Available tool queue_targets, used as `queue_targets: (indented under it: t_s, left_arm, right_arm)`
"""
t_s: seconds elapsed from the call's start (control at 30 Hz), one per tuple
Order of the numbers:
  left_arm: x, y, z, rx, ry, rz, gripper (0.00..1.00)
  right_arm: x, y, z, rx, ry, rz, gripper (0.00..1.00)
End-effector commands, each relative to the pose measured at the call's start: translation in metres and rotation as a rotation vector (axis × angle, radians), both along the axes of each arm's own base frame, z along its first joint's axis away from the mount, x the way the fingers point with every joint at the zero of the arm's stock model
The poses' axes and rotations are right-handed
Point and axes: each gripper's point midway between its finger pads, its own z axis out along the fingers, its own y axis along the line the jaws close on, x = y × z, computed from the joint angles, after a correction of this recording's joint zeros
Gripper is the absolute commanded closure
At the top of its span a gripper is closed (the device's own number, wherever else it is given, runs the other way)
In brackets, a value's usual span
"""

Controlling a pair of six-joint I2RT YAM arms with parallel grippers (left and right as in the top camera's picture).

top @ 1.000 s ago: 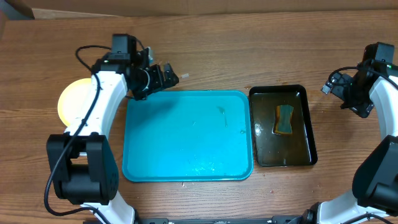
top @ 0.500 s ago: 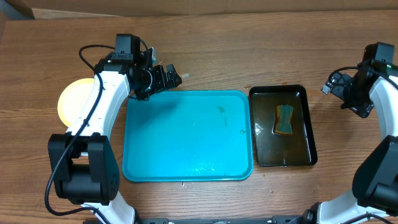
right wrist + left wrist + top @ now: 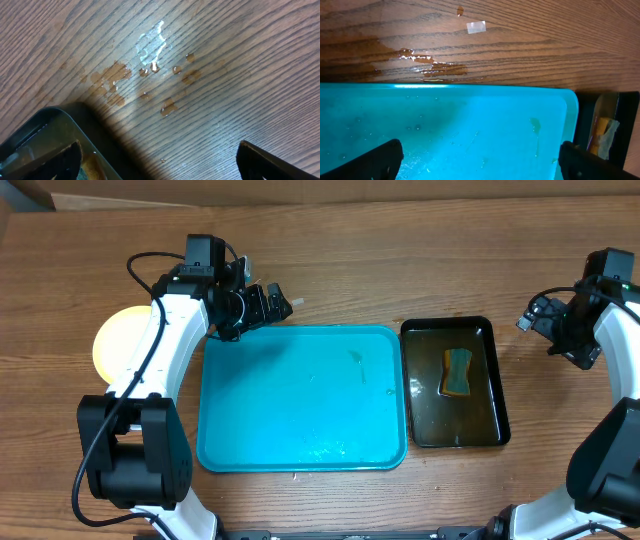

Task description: Clean dirty plates on tray and stack at the side

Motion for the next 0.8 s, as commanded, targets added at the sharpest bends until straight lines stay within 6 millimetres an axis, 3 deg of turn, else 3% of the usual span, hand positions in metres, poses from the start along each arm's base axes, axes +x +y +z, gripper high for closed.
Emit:
queue_targets:
  t_s: [0.0,0.23,0.5,0.77]
  left_arm:
    - [-0.002,-0.001,0.014,-0.001,-0.044,-0.026,0.00]
    - [-0.002,-0.001,0.014,-0.001,-0.044,-0.026,0.00]
    - [-0.002,-0.001,0.014,-0.001,-0.043,-0.026,0.00]
    - [-0.002,-0.001,0.014,-0.001,-0.044,-0.026,0.00]
  right_arm:
    - [0.004,-0.001,0.012,-0.010,-0.037,-0.003,0.00]
    - [0.009,0.015,0.038,-0.030,-0.106,0.040,0.00]
    - [0.015,0.083,0.084,-0.045,-0.233,0.218,0.00]
    - [0.008,0.135,0.118,-0.042,-0.329,0.353,0.00]
